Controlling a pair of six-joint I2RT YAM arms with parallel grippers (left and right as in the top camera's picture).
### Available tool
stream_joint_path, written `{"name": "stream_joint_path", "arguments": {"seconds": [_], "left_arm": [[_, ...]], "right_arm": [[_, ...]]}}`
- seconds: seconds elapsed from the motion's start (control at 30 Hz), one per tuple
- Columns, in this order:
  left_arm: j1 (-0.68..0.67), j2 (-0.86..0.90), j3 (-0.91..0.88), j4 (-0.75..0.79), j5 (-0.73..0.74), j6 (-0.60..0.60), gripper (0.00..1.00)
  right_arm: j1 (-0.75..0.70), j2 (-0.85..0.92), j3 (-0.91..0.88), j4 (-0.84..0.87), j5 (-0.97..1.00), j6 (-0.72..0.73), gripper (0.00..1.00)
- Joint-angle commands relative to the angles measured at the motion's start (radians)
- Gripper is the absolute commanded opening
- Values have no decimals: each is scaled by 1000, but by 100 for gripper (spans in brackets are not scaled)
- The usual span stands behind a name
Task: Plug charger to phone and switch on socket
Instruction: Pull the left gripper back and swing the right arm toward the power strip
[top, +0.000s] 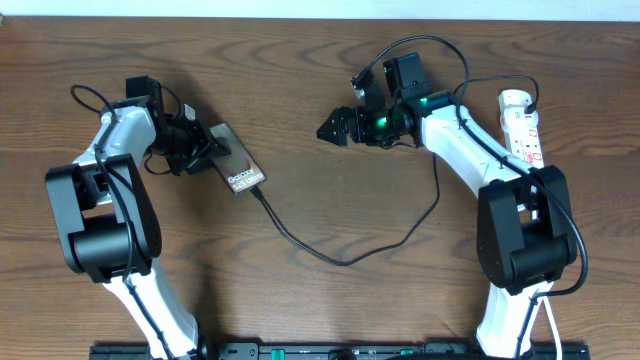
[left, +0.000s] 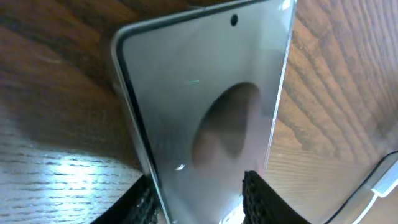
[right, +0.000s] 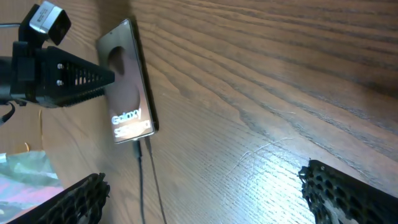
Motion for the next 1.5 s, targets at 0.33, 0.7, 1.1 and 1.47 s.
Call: {"name": "stream_joint_path", "arguments": {"seconds": [0.33,0.7,1.1,1.47], "left_arm": [[0,17,10,-5,-2,11,56],[35,-97,25,-5,71,-2,75],[37,-507,25,-17,87,-4,91],[37,-609,25,-46,96,-3,92]], "right_arm": [[4,-1,4,-1,0,-13,99],[4,-1,4,-1,0,-13,99],[4,-130,87,-255,328,-2,99],[-120,-427,112,-423,547,110,99]]}}
